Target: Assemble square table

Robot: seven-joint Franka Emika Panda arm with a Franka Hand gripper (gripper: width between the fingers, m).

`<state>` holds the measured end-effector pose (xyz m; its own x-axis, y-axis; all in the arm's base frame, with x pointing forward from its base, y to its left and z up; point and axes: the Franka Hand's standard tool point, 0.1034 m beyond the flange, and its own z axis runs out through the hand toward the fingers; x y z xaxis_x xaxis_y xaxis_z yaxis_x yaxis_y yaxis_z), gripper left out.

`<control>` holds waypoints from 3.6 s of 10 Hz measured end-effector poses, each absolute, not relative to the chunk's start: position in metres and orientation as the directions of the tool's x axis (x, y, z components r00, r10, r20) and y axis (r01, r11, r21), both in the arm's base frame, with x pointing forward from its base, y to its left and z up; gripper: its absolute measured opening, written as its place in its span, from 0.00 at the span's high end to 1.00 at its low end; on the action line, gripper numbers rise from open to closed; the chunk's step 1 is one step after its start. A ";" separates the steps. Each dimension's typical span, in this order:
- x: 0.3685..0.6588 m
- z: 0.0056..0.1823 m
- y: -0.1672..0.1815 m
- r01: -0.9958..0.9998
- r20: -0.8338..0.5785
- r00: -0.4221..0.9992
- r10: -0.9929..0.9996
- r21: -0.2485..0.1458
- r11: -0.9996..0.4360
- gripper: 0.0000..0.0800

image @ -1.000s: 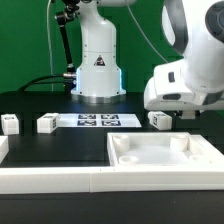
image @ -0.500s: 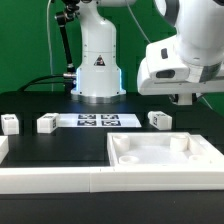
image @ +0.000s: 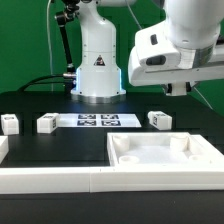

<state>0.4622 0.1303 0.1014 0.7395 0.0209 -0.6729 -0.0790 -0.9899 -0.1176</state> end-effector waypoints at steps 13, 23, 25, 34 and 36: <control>0.534 0.116 0.104 0.039 0.049 0.998 0.033 -0.141 -0.989 0.64; 0.587 0.127 0.099 0.073 0.282 0.959 0.035 -0.127 -0.989 0.64; 0.595 0.125 0.098 0.098 0.296 0.953 0.058 -0.121 -0.988 0.64; 0.614 0.121 0.106 0.127 0.532 0.844 0.066 -0.078 -0.989 0.64; 0.614 0.120 0.108 0.143 0.538 0.839 0.083 -0.069 -0.987 0.64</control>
Offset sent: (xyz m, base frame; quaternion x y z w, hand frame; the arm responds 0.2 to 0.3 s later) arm 0.0000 0.0000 0.0000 0.0000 0.1296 0.0000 0.9916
